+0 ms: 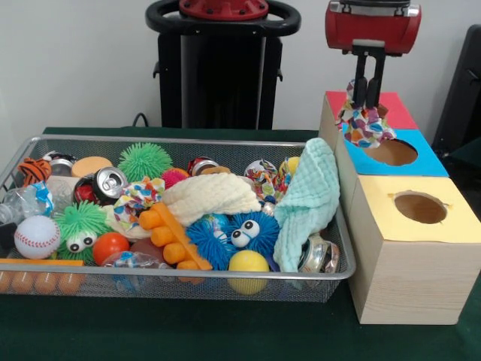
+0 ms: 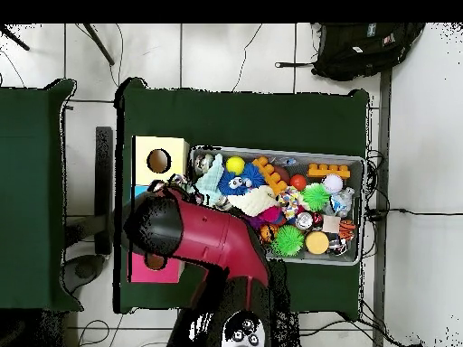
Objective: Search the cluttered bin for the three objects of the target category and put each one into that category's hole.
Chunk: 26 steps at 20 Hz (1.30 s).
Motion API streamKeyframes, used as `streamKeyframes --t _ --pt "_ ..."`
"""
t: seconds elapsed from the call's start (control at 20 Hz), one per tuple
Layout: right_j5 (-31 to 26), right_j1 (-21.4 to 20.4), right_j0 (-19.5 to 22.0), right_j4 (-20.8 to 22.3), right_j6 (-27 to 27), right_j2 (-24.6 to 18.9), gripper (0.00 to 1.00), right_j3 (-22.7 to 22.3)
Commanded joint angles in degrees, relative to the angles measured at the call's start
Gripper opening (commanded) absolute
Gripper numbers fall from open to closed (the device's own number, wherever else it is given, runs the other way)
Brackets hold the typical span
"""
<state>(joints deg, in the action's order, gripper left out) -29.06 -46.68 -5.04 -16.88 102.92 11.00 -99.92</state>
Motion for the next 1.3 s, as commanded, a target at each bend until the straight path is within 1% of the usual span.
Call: streamKeyframes --t 0.05,0.15,0.3,0.45,0.6,0.7,0.9,1.1,1.3 --pt "-5.7 6.6 -1.2 -2.4 16.9 -0.1 0.00 8.6" --pt "-5.5 7.8 -1.1 -3.0 17.0 -0.5 0.00 9.7" --pt "-5.4 10.4 -1.8 -3.5 18.5 0.1 0.00 12.4" --pt "-5.3 12.3 -2.0 -3.8 19.6 0.6 0.00 13.8" --pt "-5.2 13.2 -2.4 -3.7 20.1 1.6 0.00 14.3" --pt "-3.6 13.3 -1.9 -4.2 19.6 0.5 0.00 13.0" --pt "-2.0 13.5 -1.0 -4.1 18.3 -0.6 0.00 12.4" --pt "-1.4 14.4 -1.3 -4.3 18.3 -0.9 0.00 12.5" --pt "-1.2 15.9 -1.5 -5.1 19.0 -1.6 0.00 13.7"
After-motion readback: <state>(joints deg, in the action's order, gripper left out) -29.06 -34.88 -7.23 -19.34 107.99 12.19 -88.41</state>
